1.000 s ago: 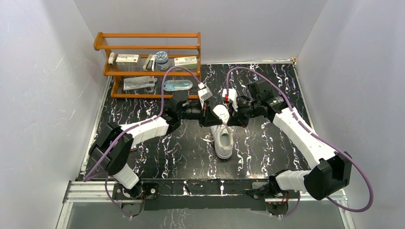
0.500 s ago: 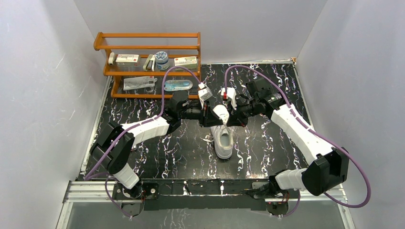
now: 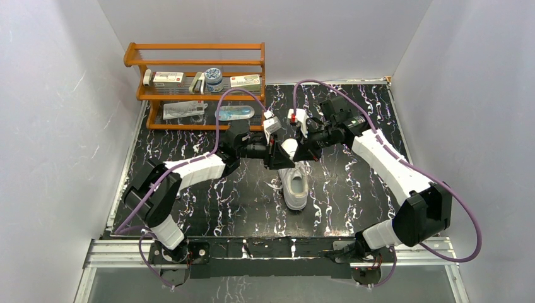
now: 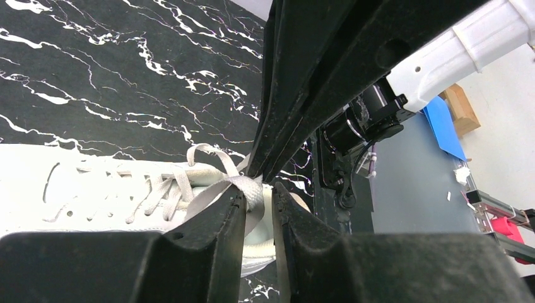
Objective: Tie the shoes
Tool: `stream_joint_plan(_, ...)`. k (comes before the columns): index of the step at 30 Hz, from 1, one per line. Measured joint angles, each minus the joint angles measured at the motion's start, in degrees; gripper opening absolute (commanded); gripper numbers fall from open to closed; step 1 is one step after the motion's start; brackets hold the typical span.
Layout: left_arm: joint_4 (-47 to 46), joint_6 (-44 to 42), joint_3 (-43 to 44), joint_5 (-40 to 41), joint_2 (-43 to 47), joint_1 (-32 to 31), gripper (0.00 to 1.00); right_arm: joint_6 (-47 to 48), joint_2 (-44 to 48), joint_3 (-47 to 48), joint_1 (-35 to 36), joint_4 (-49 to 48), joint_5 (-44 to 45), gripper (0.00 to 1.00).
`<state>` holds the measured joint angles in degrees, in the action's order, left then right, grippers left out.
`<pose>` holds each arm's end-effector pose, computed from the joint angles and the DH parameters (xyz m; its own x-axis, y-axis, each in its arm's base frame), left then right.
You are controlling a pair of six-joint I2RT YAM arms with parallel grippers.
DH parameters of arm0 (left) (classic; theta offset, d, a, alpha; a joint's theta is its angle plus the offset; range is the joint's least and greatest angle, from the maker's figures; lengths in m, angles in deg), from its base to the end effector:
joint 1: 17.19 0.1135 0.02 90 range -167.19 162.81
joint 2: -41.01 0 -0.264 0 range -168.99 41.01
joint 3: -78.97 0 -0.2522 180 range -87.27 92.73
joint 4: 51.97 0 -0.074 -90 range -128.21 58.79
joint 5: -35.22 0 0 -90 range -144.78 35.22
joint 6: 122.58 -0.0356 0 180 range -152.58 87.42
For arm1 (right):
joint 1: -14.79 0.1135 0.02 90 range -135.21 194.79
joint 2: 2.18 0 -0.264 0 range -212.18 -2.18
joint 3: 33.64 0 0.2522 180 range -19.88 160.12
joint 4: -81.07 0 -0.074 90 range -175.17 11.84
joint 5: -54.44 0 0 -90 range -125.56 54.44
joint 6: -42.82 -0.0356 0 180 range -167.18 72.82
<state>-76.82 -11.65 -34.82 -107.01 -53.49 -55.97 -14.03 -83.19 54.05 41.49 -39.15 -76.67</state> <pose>0.2618 -0.2464 0.2514 -0.4005 0.0411 -0.9154 0.9161 -0.0022 -0.4009 0.2484 0.1511 0.3230 -0.2202 -0.5719 -0.7902 -0.9694 0.2186 0.1119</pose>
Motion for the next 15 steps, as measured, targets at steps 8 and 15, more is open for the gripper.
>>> stream_joint_plan(8,-0.2,0.8,0.9,0.1,-1.4,0.0,0.0,0.0,0.0,0.0,0.0,0.1,0.3,0.0)
stream_joint_plan(15,5.6,1.7,3.9,2.1,-1.5,0.0,0.0,-2.6,1.8,0.0,0.7,0.6,8.1,0.08)
